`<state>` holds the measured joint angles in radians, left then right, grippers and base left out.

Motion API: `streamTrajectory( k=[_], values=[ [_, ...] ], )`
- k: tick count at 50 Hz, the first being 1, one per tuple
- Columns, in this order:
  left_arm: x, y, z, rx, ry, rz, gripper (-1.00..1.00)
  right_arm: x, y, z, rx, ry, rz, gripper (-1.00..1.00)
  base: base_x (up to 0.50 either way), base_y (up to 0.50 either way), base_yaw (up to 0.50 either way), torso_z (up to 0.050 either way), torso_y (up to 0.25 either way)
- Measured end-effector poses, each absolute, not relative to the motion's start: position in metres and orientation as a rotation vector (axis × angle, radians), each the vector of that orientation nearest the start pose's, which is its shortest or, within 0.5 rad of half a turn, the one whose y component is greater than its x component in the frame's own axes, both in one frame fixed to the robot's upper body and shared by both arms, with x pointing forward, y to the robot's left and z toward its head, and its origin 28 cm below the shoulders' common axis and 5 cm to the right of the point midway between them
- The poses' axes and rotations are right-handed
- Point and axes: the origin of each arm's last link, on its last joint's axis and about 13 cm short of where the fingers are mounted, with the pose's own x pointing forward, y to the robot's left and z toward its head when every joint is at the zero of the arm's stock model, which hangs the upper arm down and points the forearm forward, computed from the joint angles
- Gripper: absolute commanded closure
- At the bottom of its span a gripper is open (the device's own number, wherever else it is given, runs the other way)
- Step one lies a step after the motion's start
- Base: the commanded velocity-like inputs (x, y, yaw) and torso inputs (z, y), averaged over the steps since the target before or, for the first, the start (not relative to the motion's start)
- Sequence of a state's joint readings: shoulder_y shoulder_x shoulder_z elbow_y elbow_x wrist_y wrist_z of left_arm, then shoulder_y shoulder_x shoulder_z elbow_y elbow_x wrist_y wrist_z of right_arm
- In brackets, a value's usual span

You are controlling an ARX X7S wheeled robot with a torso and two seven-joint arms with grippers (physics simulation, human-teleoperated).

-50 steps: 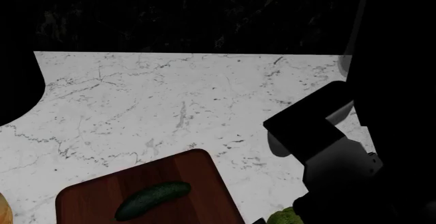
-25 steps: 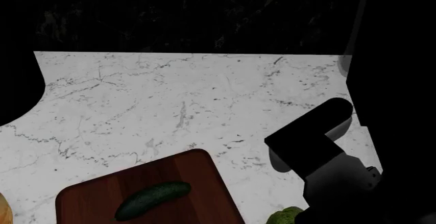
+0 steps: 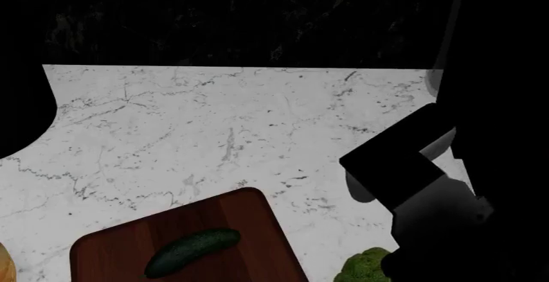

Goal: Clear the non-vegetable object off the cutting board and place the vegetables onto it.

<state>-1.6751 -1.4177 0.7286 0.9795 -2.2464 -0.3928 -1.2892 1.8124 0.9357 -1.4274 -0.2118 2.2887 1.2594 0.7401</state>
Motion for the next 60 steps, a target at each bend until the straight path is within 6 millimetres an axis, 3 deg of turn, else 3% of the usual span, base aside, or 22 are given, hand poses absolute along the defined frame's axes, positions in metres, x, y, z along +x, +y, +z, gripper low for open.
streamTrajectory(
  k=[12,21,42,60],
  values=[
    [0.093,0.25,0.34,-0.023,-0.186,0.012,-1.0,0.21,-0.143,0.324,-0.458,0.86,0.524,1.0,0.0,0.0,0.0,0.0,0.0],
    [0.091,0.252,0.339,-0.03,-0.188,0.017,-1.0,0.207,-0.132,0.331,-0.474,0.828,0.567,1.0,0.0,0.0,0.0,0.0,0.0],
    [0.087,0.255,0.337,-0.036,-0.19,0.032,-1.0,0.202,-0.109,0.324,-0.474,0.811,0.687,1.0,0.0,0.0,0.0,0.0,0.0],
    [0.086,0.256,0.337,-0.034,-0.191,0.044,-1.0,0.216,-0.092,0.316,-0.47,0.797,0.766,1.0,0.0,0.0,0.0,0.0,0.0]
  ],
)
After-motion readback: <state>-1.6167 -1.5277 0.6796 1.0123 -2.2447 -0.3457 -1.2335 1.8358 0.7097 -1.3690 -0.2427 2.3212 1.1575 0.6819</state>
